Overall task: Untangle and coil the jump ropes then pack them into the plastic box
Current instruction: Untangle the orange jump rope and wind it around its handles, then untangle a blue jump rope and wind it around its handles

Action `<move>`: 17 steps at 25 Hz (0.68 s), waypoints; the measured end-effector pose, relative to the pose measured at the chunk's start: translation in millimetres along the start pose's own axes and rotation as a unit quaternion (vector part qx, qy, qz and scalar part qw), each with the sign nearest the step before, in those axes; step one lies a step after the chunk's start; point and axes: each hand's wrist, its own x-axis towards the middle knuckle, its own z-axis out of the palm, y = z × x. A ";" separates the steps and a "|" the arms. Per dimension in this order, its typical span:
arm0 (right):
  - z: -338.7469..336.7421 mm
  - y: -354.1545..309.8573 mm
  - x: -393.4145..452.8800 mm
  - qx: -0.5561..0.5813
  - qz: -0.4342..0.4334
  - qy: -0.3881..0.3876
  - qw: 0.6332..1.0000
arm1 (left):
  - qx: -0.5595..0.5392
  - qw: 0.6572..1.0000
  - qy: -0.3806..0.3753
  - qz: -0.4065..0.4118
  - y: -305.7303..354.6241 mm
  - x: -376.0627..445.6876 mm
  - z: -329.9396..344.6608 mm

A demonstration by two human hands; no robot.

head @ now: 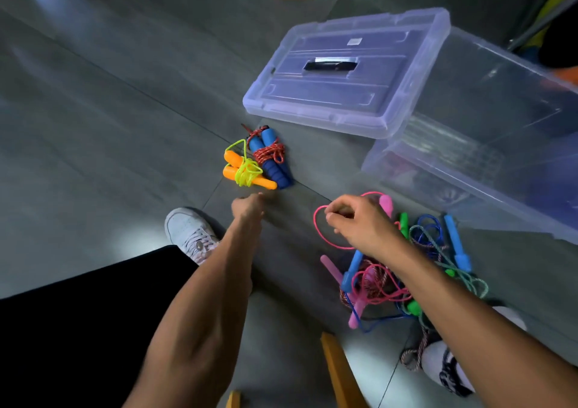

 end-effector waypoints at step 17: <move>-46.7 175.1 -155.8 0.065 0.174 0.120 0.975 | 0.594 0.748 -0.199 0.220 -127.7 -125.4 83.4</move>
